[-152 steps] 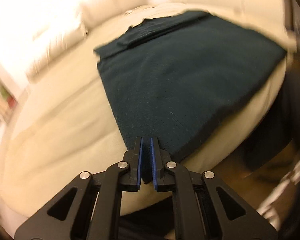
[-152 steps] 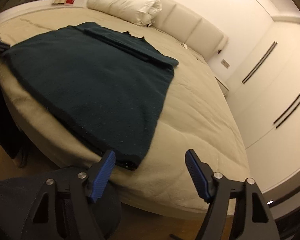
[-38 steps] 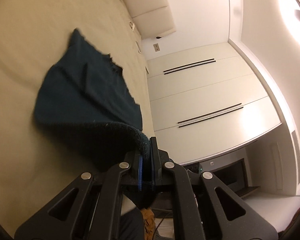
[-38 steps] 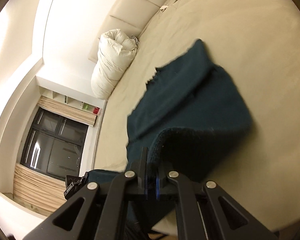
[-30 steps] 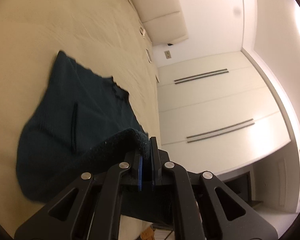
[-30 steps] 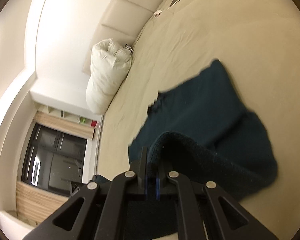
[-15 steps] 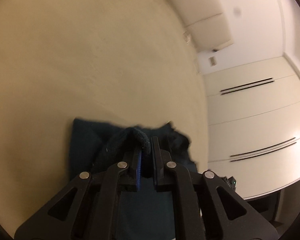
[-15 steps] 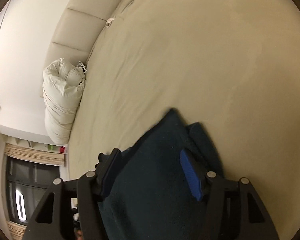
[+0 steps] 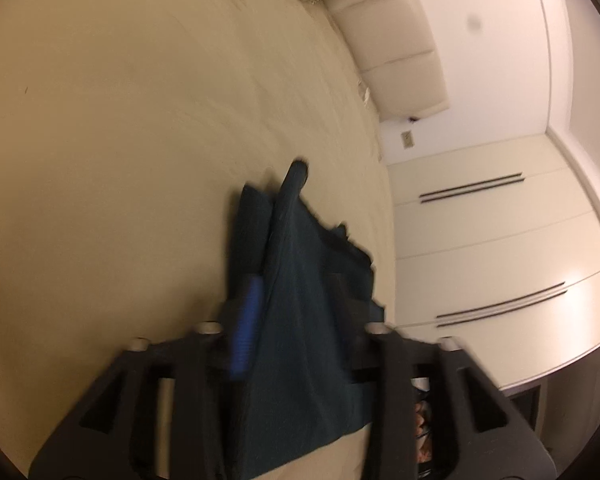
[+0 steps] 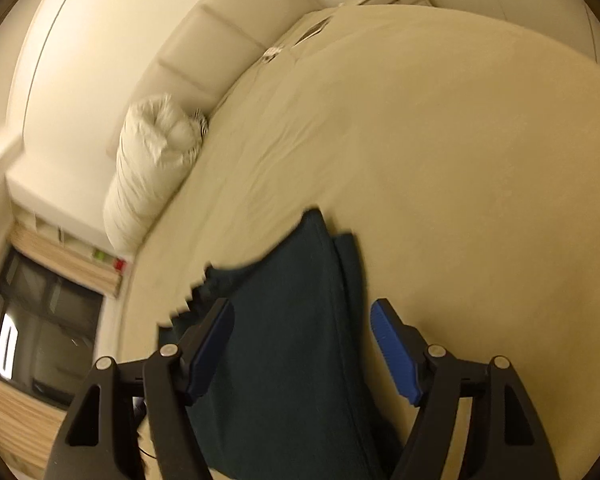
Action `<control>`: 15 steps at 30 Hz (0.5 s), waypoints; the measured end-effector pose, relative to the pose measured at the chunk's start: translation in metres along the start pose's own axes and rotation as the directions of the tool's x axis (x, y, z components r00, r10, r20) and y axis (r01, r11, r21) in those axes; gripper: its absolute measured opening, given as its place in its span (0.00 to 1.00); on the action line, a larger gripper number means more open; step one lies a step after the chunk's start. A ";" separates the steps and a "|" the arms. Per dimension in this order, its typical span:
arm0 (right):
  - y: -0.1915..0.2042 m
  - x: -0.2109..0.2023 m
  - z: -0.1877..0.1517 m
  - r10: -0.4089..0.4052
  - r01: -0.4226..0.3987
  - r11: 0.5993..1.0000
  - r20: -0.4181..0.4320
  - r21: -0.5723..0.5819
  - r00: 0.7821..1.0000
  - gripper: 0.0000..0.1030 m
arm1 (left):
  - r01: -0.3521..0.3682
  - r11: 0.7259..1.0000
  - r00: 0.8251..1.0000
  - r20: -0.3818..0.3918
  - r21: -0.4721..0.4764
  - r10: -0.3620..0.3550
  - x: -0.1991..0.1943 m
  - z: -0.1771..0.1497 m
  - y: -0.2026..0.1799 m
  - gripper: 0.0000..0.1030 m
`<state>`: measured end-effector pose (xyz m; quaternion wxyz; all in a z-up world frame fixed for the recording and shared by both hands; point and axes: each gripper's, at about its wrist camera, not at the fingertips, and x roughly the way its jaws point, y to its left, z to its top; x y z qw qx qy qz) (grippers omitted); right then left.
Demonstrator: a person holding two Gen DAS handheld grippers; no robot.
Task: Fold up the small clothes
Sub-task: 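Lift the hem with both tools and fold it toward the collar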
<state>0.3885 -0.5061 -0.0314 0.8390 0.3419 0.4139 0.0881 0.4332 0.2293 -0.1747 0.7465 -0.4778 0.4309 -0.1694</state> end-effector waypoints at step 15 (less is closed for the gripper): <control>0.018 0.015 -0.059 -0.095 0.076 0.977 -0.090 -0.202 0.991 0.67 | -0.088 0.965 0.994 -0.042 0.246 0.101 0.031 -0.057 -0.028 0.62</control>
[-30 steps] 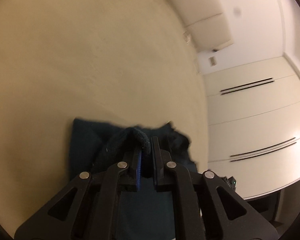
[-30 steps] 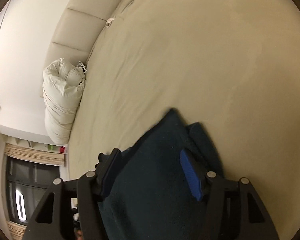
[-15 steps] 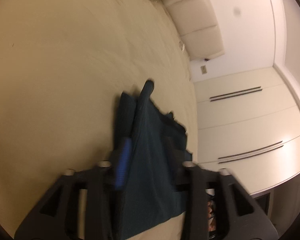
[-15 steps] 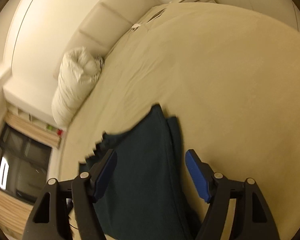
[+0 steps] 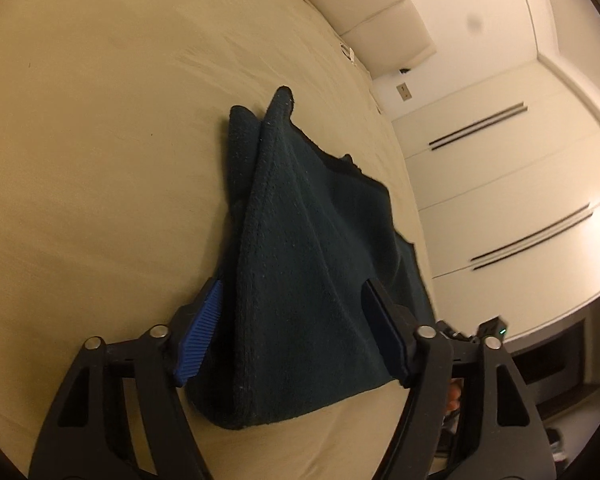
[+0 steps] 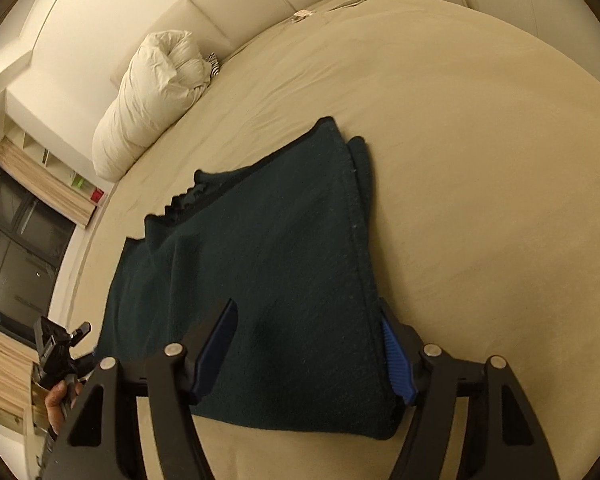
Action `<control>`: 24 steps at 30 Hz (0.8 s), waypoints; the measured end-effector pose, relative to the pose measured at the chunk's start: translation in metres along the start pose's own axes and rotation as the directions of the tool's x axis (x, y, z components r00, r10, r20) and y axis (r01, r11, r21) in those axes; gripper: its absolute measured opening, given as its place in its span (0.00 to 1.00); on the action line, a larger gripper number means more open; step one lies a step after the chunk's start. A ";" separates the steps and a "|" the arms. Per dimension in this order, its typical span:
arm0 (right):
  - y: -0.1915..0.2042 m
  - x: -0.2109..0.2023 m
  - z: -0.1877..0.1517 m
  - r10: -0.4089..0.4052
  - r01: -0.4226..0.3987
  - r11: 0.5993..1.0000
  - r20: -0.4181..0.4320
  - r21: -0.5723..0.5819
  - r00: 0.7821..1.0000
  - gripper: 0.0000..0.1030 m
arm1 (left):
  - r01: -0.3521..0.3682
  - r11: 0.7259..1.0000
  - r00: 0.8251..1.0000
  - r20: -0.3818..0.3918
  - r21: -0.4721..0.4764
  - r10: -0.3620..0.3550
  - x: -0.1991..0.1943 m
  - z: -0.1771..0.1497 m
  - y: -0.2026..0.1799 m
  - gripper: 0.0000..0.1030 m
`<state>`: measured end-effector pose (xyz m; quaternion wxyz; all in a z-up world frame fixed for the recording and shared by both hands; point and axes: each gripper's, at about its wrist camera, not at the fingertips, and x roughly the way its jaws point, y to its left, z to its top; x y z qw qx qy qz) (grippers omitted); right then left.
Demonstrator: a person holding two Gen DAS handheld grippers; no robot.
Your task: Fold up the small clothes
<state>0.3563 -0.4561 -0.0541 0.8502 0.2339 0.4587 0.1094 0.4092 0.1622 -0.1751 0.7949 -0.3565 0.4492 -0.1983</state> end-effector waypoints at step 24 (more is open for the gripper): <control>-0.011 -0.023 -0.032 -0.073 0.073 0.997 0.034 0.000 0.997 0.08 | -0.172 0.969 0.985 0.004 0.177 0.174 -0.017 -0.058 -0.004 0.04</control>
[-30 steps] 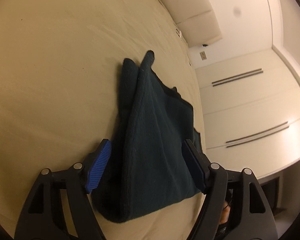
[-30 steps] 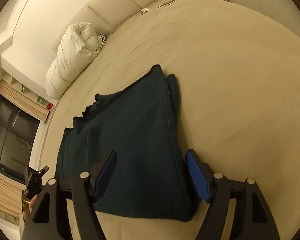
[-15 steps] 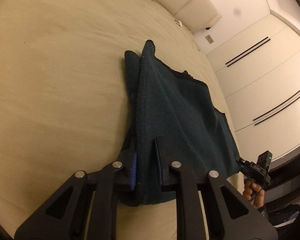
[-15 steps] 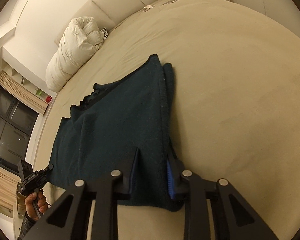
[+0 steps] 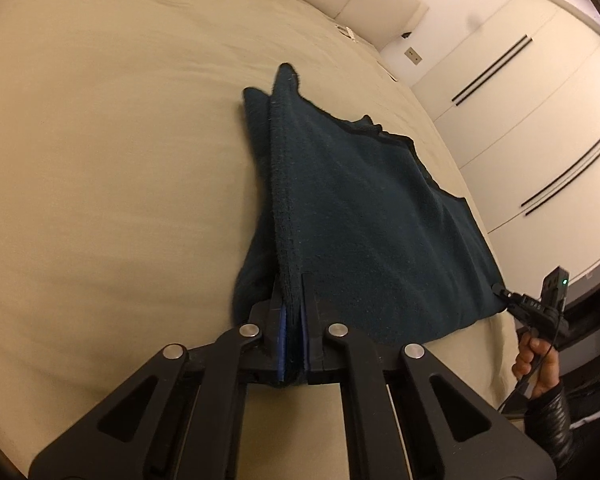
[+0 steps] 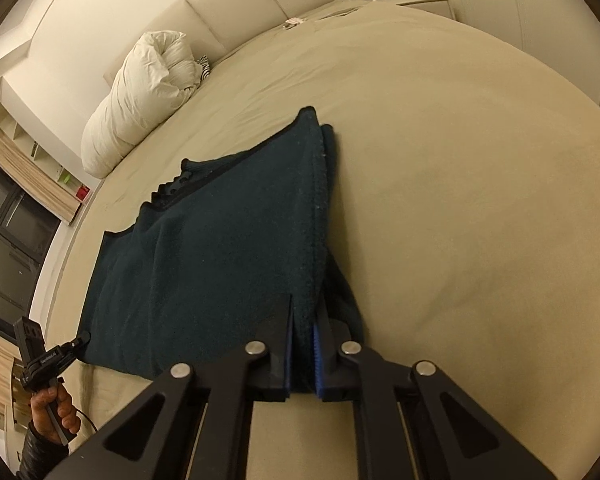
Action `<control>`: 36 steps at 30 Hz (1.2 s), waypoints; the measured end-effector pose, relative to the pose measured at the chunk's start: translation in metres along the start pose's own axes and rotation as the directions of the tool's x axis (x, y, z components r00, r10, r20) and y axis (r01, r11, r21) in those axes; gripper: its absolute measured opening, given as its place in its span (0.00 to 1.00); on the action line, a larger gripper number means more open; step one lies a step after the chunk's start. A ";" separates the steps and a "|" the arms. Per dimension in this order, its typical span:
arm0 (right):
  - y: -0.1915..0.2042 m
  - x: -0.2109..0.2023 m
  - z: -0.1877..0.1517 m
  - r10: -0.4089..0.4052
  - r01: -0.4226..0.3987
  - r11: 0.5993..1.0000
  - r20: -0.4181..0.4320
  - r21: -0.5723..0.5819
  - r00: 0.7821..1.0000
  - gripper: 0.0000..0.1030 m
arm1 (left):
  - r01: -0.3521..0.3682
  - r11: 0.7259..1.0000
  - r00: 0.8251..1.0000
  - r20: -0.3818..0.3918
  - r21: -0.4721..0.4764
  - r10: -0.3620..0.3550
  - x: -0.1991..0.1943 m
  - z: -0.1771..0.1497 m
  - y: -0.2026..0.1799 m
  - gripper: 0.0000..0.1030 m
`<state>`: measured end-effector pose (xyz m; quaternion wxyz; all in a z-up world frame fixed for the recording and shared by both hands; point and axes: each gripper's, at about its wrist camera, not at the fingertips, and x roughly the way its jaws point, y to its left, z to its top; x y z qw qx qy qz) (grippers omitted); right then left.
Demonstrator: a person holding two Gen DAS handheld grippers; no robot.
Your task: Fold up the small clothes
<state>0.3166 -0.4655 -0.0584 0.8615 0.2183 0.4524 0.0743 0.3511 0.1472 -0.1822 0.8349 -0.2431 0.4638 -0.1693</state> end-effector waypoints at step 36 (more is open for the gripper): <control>0.093 -0.023 0.016 0.188 -0.178 0.973 0.056 -0.146 0.981 0.47 | -0.088 0.976 0.991 0.113 0.199 0.066 -0.043 0.001 -0.086 0.06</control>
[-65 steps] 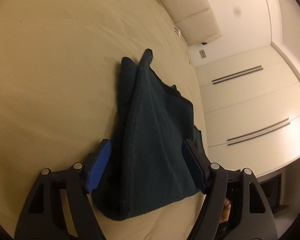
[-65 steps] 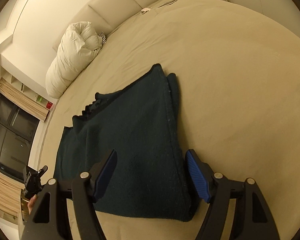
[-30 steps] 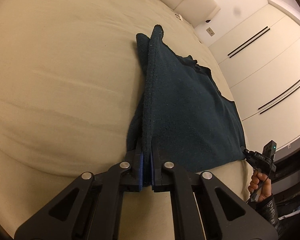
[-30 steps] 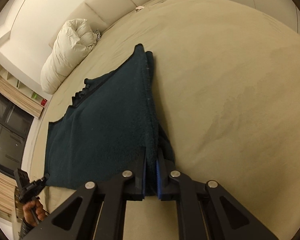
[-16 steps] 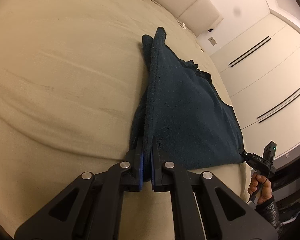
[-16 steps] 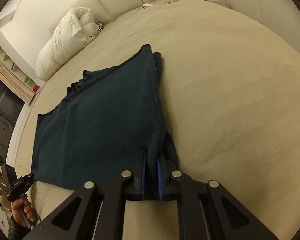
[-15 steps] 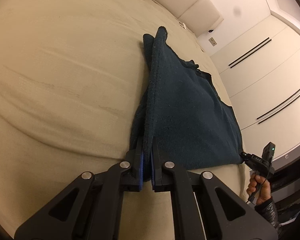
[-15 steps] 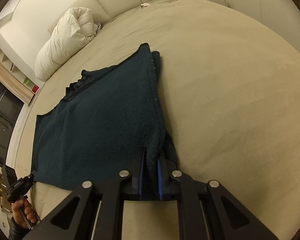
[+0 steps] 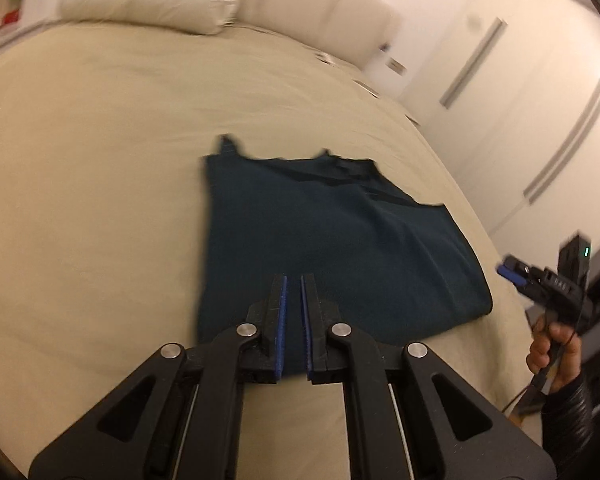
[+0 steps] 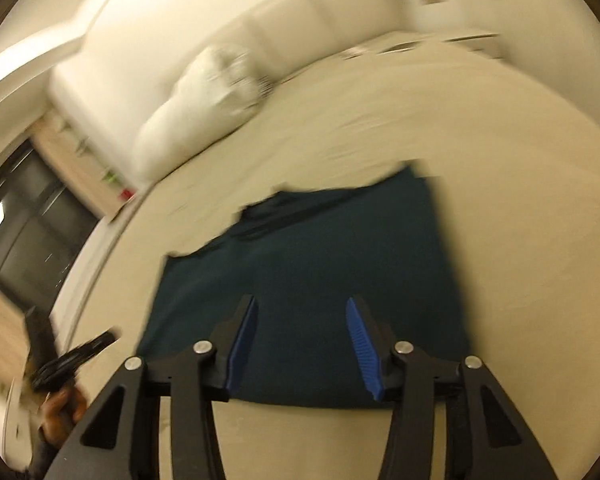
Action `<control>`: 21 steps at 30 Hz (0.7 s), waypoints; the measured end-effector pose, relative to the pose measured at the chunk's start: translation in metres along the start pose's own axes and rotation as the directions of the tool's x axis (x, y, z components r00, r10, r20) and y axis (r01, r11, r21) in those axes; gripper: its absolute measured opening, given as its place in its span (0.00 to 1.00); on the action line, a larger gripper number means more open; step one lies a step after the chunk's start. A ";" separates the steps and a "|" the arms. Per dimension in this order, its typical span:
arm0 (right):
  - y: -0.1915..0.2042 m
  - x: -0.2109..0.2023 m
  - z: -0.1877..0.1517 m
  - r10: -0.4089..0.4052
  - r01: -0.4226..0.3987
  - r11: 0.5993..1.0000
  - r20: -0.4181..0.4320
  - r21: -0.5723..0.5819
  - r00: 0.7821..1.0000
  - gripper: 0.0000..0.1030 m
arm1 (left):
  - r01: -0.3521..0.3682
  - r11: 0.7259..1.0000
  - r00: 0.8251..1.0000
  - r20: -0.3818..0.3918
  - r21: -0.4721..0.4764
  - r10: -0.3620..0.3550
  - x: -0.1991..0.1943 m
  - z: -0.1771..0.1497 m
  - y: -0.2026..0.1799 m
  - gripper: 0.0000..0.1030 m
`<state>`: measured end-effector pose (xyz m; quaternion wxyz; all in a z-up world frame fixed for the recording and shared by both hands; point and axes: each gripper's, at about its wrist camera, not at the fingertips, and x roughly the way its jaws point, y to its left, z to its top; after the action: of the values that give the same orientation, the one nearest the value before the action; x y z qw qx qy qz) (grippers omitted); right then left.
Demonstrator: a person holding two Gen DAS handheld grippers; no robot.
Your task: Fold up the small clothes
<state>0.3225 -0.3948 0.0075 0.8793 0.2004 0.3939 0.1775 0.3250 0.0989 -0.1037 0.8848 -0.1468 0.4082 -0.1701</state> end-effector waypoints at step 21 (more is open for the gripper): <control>-0.091 0.021 -0.005 0.075 -0.117 0.910 0.119 0.397 0.990 0.25 | -0.102 0.993 0.983 -0.144 0.064 0.110 0.112 0.010 -0.011 0.06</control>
<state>0.3459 -0.4613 -0.0535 0.8281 0.4051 0.3666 0.1253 0.3994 0.0434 -0.1683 0.8640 -0.0869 0.4745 -0.1445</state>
